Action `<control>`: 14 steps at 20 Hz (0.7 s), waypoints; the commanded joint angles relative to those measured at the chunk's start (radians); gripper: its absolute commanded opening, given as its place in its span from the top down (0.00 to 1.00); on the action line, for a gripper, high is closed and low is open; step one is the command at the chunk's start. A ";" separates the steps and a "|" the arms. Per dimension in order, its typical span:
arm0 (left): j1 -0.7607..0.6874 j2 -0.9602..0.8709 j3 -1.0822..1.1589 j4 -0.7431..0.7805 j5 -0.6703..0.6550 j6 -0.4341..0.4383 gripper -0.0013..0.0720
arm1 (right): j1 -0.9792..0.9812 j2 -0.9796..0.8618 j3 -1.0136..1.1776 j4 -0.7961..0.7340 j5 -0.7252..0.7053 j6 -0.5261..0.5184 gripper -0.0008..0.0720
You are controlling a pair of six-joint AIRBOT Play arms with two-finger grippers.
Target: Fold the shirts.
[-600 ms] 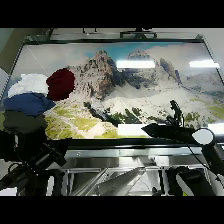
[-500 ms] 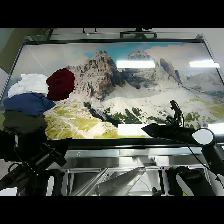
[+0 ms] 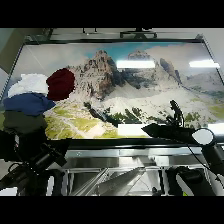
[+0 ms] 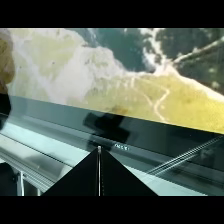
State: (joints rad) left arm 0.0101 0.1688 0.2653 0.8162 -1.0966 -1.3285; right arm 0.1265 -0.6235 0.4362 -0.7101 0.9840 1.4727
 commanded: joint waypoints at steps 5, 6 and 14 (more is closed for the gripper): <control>0.001 0.000 -0.001 0.001 0.058 0.000 0.96 | 0.001 0.000 -0.001 0.005 -0.026 0.002 0.95; 0.001 0.000 -0.001 0.000 0.085 0.000 0.96 | 0.001 -0.002 0.000 0.020 -0.068 0.001 0.95; 0.001 0.000 0.018 -0.143 0.196 0.000 0.90 | 0.000 -0.022 -0.001 0.104 -0.151 -0.008 0.95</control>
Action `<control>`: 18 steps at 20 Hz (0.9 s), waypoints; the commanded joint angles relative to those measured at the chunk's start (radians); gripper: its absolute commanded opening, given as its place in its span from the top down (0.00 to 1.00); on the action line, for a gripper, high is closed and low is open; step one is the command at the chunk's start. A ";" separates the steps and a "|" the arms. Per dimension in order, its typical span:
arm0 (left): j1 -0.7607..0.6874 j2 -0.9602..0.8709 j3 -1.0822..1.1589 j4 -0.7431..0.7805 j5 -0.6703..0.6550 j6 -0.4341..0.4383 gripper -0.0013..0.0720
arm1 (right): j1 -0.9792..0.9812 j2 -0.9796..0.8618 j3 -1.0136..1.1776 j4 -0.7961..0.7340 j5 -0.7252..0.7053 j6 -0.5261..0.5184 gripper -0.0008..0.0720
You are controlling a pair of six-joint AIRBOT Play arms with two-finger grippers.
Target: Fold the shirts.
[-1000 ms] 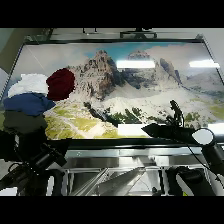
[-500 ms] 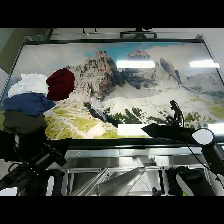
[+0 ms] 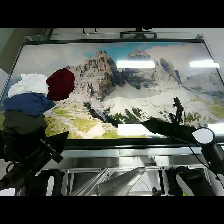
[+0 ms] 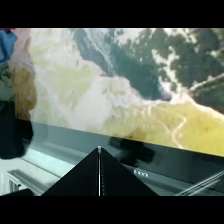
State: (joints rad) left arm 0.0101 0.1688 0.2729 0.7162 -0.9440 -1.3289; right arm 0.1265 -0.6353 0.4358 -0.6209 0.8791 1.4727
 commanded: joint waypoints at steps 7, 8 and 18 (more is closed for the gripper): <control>0.116 -0.502 0.245 0.502 0.228 -0.144 0.19 | -0.002 -0.051 0.002 0.005 -0.116 -0.142 0.50; 0.153 -0.658 0.336 0.504 0.251 -0.092 0.02 | -0.008 -0.051 0.003 -0.015 -0.131 -0.142 0.39; 0.241 -1.959 1.373 0.502 -0.198 0.005 0.02 | -0.139 -0.052 0.003 -0.147 -0.138 -0.142 0.29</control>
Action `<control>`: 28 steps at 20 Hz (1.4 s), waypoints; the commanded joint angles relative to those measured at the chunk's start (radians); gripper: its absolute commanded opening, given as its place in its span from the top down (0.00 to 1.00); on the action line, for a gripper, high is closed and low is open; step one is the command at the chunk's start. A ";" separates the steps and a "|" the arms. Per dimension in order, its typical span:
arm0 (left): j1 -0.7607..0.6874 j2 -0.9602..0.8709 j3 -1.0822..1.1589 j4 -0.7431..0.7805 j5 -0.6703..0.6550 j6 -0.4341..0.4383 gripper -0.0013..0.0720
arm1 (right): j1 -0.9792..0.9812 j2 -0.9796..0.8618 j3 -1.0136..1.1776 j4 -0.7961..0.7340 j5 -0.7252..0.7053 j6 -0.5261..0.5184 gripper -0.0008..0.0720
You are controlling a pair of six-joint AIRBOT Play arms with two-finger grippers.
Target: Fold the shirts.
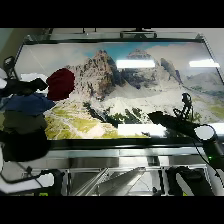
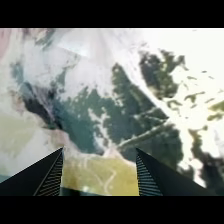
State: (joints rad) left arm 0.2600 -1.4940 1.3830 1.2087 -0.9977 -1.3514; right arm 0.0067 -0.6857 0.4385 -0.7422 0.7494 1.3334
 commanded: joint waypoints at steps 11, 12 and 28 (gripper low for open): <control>-0.058 -0.670 0.661 -0.005 -0.234 0.035 0.73 | -0.019 -0.042 0.001 -0.025 -0.009 -0.003 0.30; -0.066 -0.663 0.662 -0.010 -0.243 0.037 0.96 | -0.019 -0.044 0.001 -0.022 -0.008 -0.003 0.30; -0.514 -0.053 0.492 -0.621 -0.500 0.059 0.96 | -0.253 -0.046 0.254 -0.145 0.196 -0.029 0.31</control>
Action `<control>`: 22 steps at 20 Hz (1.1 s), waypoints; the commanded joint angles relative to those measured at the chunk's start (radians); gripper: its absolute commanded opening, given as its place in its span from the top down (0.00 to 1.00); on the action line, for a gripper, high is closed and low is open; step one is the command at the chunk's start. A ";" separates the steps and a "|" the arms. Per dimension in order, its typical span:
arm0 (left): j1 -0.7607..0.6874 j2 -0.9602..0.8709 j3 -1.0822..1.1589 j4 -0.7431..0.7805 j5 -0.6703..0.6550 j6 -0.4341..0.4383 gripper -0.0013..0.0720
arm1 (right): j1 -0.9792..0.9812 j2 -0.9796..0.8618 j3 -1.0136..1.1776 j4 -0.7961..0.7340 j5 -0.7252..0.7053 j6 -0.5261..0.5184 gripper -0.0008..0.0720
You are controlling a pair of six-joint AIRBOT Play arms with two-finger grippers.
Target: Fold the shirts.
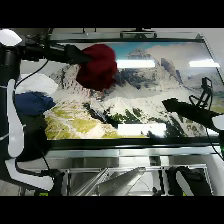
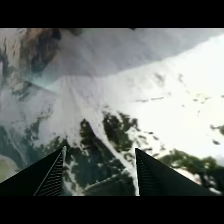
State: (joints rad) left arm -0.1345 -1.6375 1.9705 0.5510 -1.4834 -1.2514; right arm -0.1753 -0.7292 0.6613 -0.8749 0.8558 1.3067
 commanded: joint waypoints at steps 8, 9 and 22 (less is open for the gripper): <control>-0.259 0.118 -0.364 0.302 0.023 -0.045 0.01 | -0.089 -0.003 0.031 0.012 0.233 -0.003 0.30; -0.240 0.118 -0.365 0.332 -0.023 -0.049 0.01 | -0.082 -0.003 0.030 0.023 0.251 -0.003 0.30; -0.036 0.362 -1.332 0.334 0.337 0.085 0.01 | 0.390 -0.391 -0.090 0.141 0.194 -0.080 0.30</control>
State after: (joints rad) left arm -0.2073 -1.2915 0.7895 0.8940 -1.2640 -1.2137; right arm 0.1440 -1.0027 0.5823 -0.8097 1.0760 1.2774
